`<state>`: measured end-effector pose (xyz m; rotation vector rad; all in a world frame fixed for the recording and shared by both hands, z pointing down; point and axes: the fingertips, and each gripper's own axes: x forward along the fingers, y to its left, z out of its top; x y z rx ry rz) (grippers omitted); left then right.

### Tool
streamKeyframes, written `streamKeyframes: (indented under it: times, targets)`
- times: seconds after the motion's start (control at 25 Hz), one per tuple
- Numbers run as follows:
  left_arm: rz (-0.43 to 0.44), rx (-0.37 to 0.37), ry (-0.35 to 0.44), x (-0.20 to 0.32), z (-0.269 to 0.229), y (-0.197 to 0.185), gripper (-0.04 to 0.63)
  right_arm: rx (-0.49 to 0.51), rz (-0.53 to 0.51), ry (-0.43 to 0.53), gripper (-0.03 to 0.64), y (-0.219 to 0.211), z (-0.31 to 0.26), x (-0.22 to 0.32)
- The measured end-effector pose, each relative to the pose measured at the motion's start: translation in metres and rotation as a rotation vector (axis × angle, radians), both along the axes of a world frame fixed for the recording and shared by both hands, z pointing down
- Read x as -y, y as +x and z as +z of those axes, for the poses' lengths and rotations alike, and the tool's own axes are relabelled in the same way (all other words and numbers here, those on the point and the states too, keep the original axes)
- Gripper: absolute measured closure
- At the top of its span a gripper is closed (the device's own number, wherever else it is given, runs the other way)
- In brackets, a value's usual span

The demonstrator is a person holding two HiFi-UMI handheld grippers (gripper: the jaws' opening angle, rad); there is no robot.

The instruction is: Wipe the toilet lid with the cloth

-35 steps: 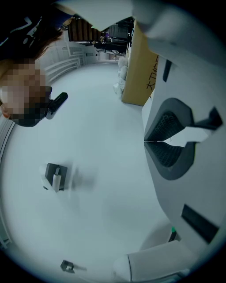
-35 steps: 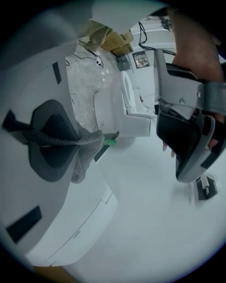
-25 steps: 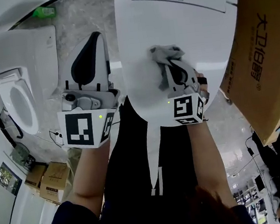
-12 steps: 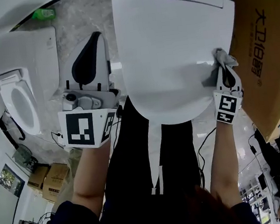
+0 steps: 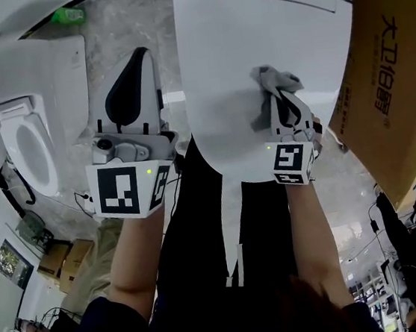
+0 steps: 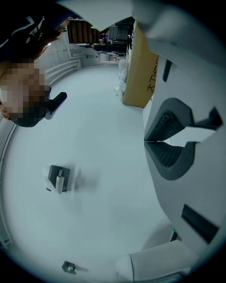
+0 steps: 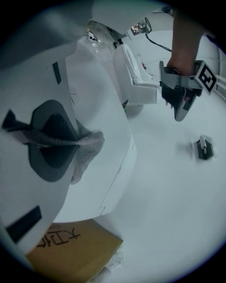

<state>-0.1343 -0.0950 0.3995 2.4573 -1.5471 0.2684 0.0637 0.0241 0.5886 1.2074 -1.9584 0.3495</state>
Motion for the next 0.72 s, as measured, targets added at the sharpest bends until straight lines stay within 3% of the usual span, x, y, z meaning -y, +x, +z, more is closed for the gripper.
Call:
streamKeyframes:
  times: [0.28,0.4,0.6,0.72]
  targets:
    - [-0.018,0.001,0.004,-0.003,-0.002,-0.008,0.574,0.091,-0.294,-0.004,0.592,-0.136,-0.003,0.006]
    - [-0.022,0.001,0.001,-0.005,0.000,-0.008,0.574,0.111,-0.402,-0.011,0.592,-0.176,-0.003,-0.007]
    - [-0.013,-0.001,-0.005,-0.008,0.003,-0.004,0.574,0.090,-0.506,-0.025,0.592,-0.173,-0.001,-0.027]
    - [-0.006,-0.001,-0.011,-0.009,0.004,-0.003,0.574,0.059,-0.445,-0.034,0.592,-0.135,0.000,-0.032]
